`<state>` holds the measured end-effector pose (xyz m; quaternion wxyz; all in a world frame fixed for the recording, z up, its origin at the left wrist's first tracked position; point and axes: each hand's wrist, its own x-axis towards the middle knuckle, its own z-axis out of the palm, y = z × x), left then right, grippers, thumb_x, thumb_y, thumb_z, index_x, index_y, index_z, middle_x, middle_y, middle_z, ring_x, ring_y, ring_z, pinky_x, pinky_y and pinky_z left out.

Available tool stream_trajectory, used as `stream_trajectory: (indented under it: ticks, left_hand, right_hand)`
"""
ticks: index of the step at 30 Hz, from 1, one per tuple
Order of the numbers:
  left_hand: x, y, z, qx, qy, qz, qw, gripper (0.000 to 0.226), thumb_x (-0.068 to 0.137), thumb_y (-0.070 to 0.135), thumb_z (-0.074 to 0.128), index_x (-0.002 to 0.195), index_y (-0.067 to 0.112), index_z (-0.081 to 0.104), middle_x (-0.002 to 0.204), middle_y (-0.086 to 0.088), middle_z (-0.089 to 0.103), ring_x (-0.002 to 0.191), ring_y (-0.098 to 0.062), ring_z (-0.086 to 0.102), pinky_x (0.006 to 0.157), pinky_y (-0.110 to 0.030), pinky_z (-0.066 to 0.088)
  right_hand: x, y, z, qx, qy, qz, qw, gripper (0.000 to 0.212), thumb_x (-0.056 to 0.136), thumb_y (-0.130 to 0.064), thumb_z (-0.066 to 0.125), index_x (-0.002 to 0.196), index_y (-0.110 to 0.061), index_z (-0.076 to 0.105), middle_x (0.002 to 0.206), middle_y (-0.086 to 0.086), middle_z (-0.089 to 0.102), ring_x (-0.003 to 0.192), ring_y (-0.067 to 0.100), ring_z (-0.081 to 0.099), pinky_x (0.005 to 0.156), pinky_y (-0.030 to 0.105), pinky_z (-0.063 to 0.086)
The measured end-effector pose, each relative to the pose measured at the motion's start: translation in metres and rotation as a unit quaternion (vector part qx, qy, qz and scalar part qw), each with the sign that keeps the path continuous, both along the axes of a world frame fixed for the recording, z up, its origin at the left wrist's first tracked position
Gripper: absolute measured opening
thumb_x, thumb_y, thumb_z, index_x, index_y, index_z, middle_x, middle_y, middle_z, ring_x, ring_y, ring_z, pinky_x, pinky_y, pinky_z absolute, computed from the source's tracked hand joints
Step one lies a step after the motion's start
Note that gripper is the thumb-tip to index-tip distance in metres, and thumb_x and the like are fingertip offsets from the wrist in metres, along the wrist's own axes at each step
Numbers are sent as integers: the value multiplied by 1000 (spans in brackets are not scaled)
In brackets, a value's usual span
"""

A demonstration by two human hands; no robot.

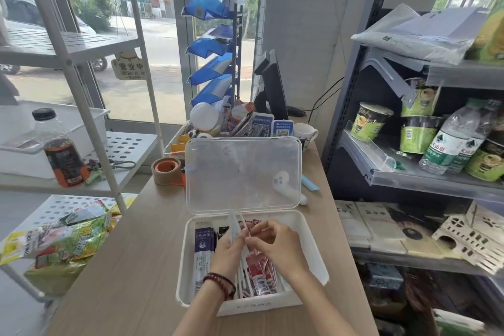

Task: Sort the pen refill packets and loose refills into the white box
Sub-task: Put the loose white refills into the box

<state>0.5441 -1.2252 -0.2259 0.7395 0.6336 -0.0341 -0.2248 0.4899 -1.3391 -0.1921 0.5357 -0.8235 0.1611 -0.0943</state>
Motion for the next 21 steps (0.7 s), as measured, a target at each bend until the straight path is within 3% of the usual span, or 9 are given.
stream_trajectory:
  ticks: [7,9,13,17,21]
  left_hand:
    - [-2,4,5,-16,14,-23,1000,21,88,28,58,100,17,72,101,-15,72,99,-36,66,93,-58,47]
    - [-3,5,5,-32,28,-30,999,26,84,27,60,104,13,69,103,-16,71,98,-35,67,85,-57,52]
    - [-4,8,4,-62,39,-49,996,22,91,19,53,110,8,58,106,-14,69,84,-28,71,59,-38,60]
    - [-3,13,7,-28,46,-68,996,22,93,23,48,99,6,59,83,-7,65,57,-17,66,49,-28,57]
    - [-1,20,7,-22,63,-104,992,20,93,22,49,93,6,60,67,-1,62,53,-13,61,47,-25,54]
  right_hand:
    - [3,-2,8,-66,32,3,997,18,80,-15,79,94,-18,69,77,-9,71,69,-6,67,60,11,52]
    - [0,-6,9,-67,37,2,997,17,83,-18,76,98,-21,67,81,-9,71,74,-4,67,63,9,51]
    - [-13,-21,8,-104,26,-52,993,15,88,-22,70,101,-26,65,86,-10,67,78,-3,62,61,7,46]
    - [-30,-28,-2,-143,45,-86,985,15,89,-25,68,102,-28,62,81,-13,63,74,0,61,64,11,46]
    - [-38,-20,-16,-164,74,-93,979,20,90,-19,64,108,-25,56,79,-8,64,71,6,63,68,26,55]
